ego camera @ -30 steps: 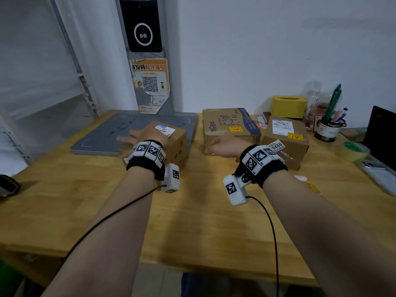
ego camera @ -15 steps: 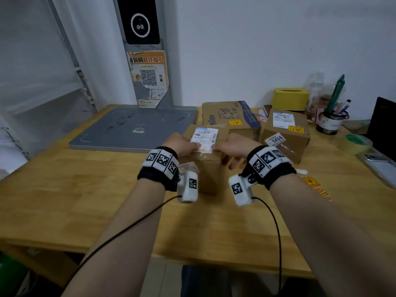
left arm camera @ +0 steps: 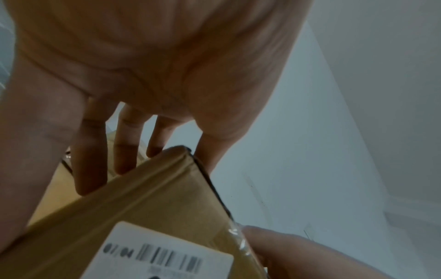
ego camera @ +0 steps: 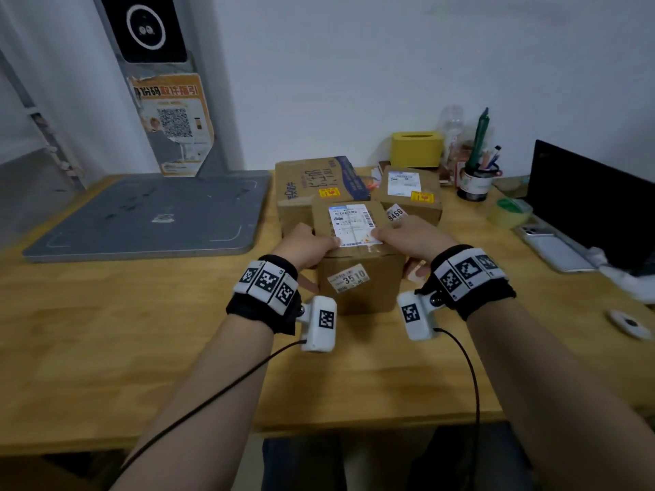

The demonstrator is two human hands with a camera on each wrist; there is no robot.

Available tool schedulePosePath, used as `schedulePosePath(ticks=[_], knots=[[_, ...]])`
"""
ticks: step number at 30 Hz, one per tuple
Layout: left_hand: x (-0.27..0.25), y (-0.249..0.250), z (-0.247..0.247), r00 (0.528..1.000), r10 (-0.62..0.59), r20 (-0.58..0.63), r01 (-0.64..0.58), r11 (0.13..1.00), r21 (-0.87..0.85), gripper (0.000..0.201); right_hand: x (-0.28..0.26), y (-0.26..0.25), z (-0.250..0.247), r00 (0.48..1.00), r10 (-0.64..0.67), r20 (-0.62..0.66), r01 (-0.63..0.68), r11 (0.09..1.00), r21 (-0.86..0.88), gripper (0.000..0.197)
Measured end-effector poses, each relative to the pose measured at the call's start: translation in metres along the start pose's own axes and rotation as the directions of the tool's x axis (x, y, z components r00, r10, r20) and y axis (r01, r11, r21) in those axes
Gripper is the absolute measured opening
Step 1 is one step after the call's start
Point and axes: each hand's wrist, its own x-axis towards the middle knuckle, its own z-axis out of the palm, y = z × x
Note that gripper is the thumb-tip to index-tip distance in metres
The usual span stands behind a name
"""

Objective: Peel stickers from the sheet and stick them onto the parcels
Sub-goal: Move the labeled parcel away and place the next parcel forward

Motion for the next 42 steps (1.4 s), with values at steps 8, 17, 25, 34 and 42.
schedulePosePath(ticks=[8, 17, 25, 34, 42], knots=[[0.000, 0.028, 0.028, 0.955, 0.223, -0.196, -0.212, 0.974, 0.073, 0.045, 0.003, 0.034, -0.026, 0.997, -0.013, -0.074, 0.016, 0.999, 0.044, 0.030], [-0.008, 0.064, 0.083, 0.891, 0.437, -0.124, -0.425, 0.898, 0.111, 0.025, 0.023, 0.104, -0.060, 0.978, 0.094, -0.189, -0.114, 0.988, -0.102, 0.024], [-0.002, 0.075, 0.114, 0.932, 0.355, -0.075, -0.339, 0.925, 0.172, 0.024, 0.055, 0.148, -0.056, 0.977, 0.195, -0.089, -0.205, 0.972, -0.117, 0.048], [0.003, 0.079, 0.114, 0.935, 0.348, -0.066, -0.323, 0.915, 0.243, 0.024, 0.072, 0.155, -0.040, 0.973, 0.226, -0.050, -0.231, 0.959, -0.164, 0.069], [0.005, 0.078, 0.110, 0.930, 0.363, -0.052, -0.343, 0.911, 0.227, 0.021, 0.077, 0.163, -0.046, 0.957, 0.228, -0.178, -0.243, 0.968, -0.065, 0.032]])
